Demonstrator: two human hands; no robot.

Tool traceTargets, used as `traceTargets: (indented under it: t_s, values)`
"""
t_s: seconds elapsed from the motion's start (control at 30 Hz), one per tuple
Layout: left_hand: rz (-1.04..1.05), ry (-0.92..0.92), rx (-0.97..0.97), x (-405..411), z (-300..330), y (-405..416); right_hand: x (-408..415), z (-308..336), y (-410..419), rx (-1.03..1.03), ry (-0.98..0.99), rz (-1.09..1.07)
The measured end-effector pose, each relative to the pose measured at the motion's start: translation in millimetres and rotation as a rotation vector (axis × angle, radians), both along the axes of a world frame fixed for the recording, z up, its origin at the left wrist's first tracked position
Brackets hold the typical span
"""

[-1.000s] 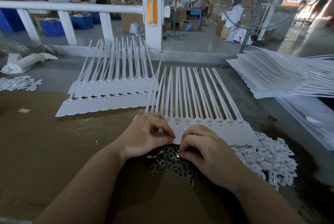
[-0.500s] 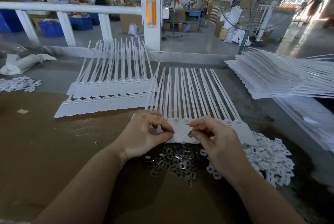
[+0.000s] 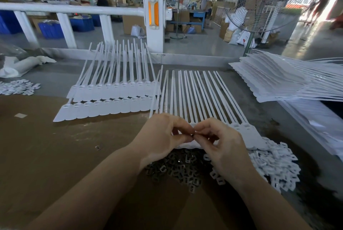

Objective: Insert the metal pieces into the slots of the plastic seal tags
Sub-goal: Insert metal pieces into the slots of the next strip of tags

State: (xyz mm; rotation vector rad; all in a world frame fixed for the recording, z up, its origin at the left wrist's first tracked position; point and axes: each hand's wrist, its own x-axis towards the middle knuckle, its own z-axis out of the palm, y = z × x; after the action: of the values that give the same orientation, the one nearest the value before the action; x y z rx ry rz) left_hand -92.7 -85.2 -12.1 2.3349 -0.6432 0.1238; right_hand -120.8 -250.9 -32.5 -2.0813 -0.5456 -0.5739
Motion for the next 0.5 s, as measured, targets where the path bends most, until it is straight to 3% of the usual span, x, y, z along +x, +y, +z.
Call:
traceTargets:
  t_s: [0.13,0.37,0.5]
  values:
    - [0.013,0.002,-0.004,2,-2,-1,-2,-2,0,-0.011,0.016,-0.038]
    - [0.161,0.022,-0.081,15,1,18,2,-8,-9,-0.249,-0.018,-0.342]
    - [0.217,0.120,-0.172,20,-2,28,-2,-7,-7,-0.302,-0.033,-0.292]
